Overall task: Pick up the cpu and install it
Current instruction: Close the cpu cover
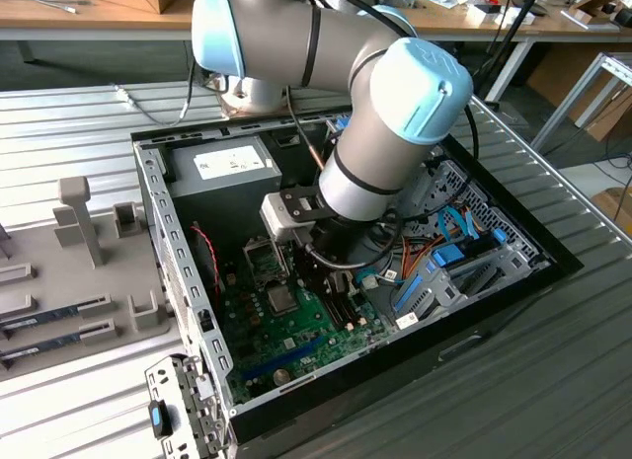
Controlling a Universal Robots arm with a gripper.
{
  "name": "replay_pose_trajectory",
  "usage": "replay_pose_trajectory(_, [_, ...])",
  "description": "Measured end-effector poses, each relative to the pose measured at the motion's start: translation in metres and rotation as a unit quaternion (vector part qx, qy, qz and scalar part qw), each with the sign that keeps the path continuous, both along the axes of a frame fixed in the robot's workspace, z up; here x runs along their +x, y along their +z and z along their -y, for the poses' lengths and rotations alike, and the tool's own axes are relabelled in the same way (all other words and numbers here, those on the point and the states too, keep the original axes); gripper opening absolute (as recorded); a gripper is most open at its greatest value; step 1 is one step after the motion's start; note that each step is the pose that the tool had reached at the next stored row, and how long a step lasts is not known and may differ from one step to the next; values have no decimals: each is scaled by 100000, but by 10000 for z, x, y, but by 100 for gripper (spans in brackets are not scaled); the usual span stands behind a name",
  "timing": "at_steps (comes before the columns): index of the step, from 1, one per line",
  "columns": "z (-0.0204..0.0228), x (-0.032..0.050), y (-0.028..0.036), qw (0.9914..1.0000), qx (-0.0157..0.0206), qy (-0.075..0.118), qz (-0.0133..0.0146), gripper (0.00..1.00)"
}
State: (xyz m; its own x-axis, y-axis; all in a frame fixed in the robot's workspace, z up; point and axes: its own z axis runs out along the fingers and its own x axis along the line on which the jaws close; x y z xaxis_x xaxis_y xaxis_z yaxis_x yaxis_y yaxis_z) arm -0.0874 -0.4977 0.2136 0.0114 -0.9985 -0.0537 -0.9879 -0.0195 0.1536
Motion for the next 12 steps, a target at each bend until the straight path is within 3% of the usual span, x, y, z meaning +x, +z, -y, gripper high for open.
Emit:
replay_pose_trajectory(1, [0, -25, 2, 99998, -591, 100, 58, 11])
replay_pose_trajectory(2, [1, -65, 2, 99997, -722, 119, 129, 11])
replay_pose_trajectory(3, [0, -159, 0, 99996, -722, 111, 498, 11])
replay_pose_trajectory(9, [0, -169, -1, 99996, -716, 114, 528, 11])
replay_pose_trajectory(12, [0, -170, 0, 99996, -719, 114, 526, 29])
